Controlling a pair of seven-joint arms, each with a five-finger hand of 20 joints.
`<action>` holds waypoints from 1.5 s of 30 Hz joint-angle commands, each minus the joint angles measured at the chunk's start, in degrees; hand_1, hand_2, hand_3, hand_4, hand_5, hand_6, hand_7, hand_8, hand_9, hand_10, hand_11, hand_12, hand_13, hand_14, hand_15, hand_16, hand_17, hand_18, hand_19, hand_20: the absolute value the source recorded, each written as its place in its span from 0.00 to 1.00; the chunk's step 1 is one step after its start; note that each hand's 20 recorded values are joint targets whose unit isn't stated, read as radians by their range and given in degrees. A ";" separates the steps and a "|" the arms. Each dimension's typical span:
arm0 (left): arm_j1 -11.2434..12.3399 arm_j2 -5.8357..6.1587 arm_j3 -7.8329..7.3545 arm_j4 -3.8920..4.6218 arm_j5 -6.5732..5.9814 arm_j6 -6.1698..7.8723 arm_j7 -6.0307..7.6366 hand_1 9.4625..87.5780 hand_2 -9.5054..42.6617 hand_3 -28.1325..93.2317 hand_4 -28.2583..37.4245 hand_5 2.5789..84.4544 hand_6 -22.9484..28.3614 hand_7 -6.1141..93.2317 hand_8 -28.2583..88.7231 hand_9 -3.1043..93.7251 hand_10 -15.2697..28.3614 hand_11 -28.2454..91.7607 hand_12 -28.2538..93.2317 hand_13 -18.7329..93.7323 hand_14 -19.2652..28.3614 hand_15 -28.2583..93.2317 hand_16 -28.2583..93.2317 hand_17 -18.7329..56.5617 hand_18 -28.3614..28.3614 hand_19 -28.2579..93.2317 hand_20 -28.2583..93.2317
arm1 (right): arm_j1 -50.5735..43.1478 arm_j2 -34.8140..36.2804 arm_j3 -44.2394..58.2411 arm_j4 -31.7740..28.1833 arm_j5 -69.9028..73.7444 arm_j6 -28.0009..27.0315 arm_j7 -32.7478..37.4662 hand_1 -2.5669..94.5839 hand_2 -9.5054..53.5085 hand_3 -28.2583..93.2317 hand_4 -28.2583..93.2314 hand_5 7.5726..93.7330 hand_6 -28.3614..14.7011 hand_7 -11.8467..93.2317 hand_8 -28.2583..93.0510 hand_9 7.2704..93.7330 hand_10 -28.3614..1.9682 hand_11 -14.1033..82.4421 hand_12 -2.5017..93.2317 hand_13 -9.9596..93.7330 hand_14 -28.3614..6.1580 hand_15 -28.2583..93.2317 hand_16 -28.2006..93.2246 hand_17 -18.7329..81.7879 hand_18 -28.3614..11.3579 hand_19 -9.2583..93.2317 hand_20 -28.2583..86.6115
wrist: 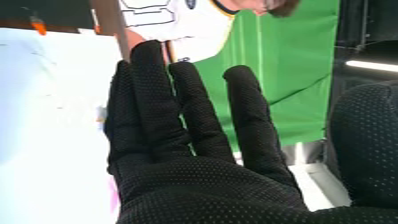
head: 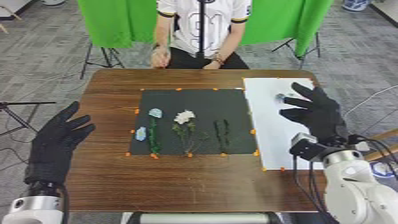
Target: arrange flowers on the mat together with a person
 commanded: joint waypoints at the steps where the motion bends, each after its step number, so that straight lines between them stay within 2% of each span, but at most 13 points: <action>1: 0.66 -1.37 0.34 0.35 -0.06 -0.08 -0.49 0.11 0.33 0.87 0.00 0.37 0.59 0.22 0.15 0.34 0.79 0.51 0.31 0.35 0.94 0.74 0.13 0.12 0.89 0.67 0.36 | -1.13 -0.90 -0.16 -0.04 -0.18 0.35 -0.30 0.18 0.33 0.81 0.02 0.43 0.61 0.21 0.16 0.43 0.21 0.31 0.19 0.46 0.13 0.68 0.29 0.30 0.06 0.67 0.37; 4: 0.45 -1.60 0.29 0.47 0.27 -0.53 -1.11 0.12 0.33 0.87 0.00 0.37 0.59 0.22 0.15 0.34 0.79 0.52 0.31 0.35 0.95 0.75 0.13 0.13 0.89 0.67 0.36 | -1.29 -0.80 -0.07 -0.07 -0.44 0.46 -0.40 0.18 0.33 0.81 0.02 0.43 0.61 0.21 0.16 0.43 0.21 0.31 0.19 0.46 0.13 0.68 0.30 0.30 0.06 0.67 0.37; 7: 0.54 -1.71 0.44 0.38 0.36 -0.35 -1.18 0.12 0.33 0.87 0.00 0.37 0.59 0.22 0.15 0.35 0.79 0.52 0.31 0.36 0.95 0.75 0.13 0.13 0.89 0.67 0.36 | -1.07 -0.70 -0.12 -0.07 -0.35 0.63 -0.05 0.18 0.33 0.81 0.02 0.43 0.61 0.21 0.16 0.44 0.21 0.31 0.19 0.46 0.13 0.68 0.30 0.30 0.05 0.66 0.37; 9: 0.65 -1.26 0.61 0.42 -0.10 -0.21 -0.67 0.12 0.33 0.87 0.00 0.37 0.59 0.23 0.15 0.35 0.79 0.52 0.31 0.36 0.95 0.75 0.13 0.13 0.90 0.67 0.36 | -0.95 -0.73 -0.16 0.09 -0.23 0.18 -0.31 0.18 0.33 0.81 0.02 0.43 0.61 0.21 0.16 0.44 0.21 0.31 0.19 0.46 0.12 0.69 0.30 0.30 0.05 0.66 0.38; 13: 0.56 -1.20 0.72 0.44 -0.13 -0.11 -0.37 0.12 0.33 0.87 0.00 0.37 0.60 0.23 0.14 0.35 0.80 0.52 0.31 0.36 0.95 0.75 0.13 0.13 0.90 0.67 0.36 | -0.45 -0.67 -0.64 0.16 -0.51 0.54 -0.38 0.18 0.34 0.81 0.02 0.43 0.61 0.21 0.16 0.44 0.21 0.31 0.19 0.47 0.13 0.69 0.30 0.30 0.05 0.66 0.38; 16: 0.34 -1.46 0.66 0.46 0.19 -0.24 -0.78 0.12 0.33 0.87 0.00 0.37 0.60 0.23 0.14 0.35 0.80 0.52 0.31 0.36 0.95 0.75 0.13 0.13 0.90 0.67 0.36 | -0.24 -0.47 -0.91 0.17 -0.57 0.93 -0.08 0.18 0.34 0.81 0.02 0.43 0.61 0.21 0.16 0.44 0.21 0.31 0.19 0.47 0.13 0.69 0.30 0.30 0.05 0.66 0.38; 20: 0.57 -1.20 0.79 0.44 -0.17 0.03 -0.43 0.12 0.33 0.87 0.00 0.37 0.60 0.23 0.14 0.35 0.80 0.52 0.31 0.36 0.95 0.75 0.13 0.13 0.90 0.67 0.36 | -0.24 -0.43 -0.90 0.21 -0.55 0.87 -0.02 0.18 0.34 0.81 0.02 0.43 0.61 0.21 0.16 0.44 0.21 0.31 0.19 0.47 0.13 0.69 0.30 0.30 0.04 0.66 0.38; 24: 0.56 -1.60 0.73 0.39 0.05 -0.04 -0.82 0.12 0.33 0.87 0.00 0.37 0.60 0.23 0.14 0.35 0.80 0.52 0.31 0.36 0.95 0.75 0.12 0.13 0.90 0.67 0.36 | -0.13 -0.44 -1.00 0.26 -0.55 1.00 0.01 0.18 0.34 0.81 0.02 0.43 0.61 0.21 0.16 0.44 0.21 0.31 0.19 0.47 0.13 0.69 0.30 0.30 0.04 0.66 0.39; 25: 0.99 -1.28 0.73 0.23 -0.33 0.24 -0.48 0.12 0.33 0.87 0.00 0.37 0.60 0.23 0.14 0.35 0.80 0.52 0.31 0.36 0.95 0.75 0.12 0.13 0.90 0.67 0.36 | -0.15 -0.48 -0.99 0.22 -0.57 0.99 0.25 0.18 0.34 0.81 0.02 0.43 0.61 0.21 0.15 0.44 0.21 0.31 0.19 0.47 0.13 0.69 0.30 0.30 0.04 0.66 0.39; 31: 1.38 -1.29 0.67 0.06 -0.26 0.30 -0.14 0.12 0.33 0.87 0.00 0.37 0.60 0.23 0.14 0.35 0.80 0.52 0.31 0.36 0.95 0.75 0.12 0.13 0.90 0.68 0.36 | -0.34 -0.74 -0.88 0.06 -0.66 0.76 0.24 0.18 0.34 0.81 0.02 0.44 0.61 0.21 0.15 0.44 0.21 0.31 0.19 0.47 0.13 0.70 0.30 0.30 0.05 0.66 0.39; 38: 1.14 -1.76 0.57 0.04 0.23 -0.02 -0.82 0.12 0.33 0.87 0.00 0.37 0.60 0.23 0.14 0.35 0.80 0.53 0.31 0.36 0.95 0.75 0.12 0.13 0.90 0.68 0.36 | -0.41 -0.71 -0.96 0.05 -0.91 0.85 0.50 0.18 0.34 0.81 0.02 0.44 0.61 0.21 0.15 0.45 0.21 0.31 0.19 0.48 0.13 0.70 0.30 0.30 0.05 0.66 0.39; 45: 1.36 -1.74 0.75 -0.03 0.24 0.16 -0.59 0.13 0.33 0.87 0.00 0.38 0.60 0.23 0.14 0.35 0.80 0.53 0.31 0.36 0.95 0.75 0.12 0.13 0.90 0.68 0.36 | -0.39 -1.02 -0.99 0.14 -1.30 0.38 0.88 0.17 0.34 0.81 0.02 0.44 0.61 0.22 0.15 0.45 0.21 0.31 0.19 0.48 0.13 0.70 0.30 0.30 0.05 0.66 0.39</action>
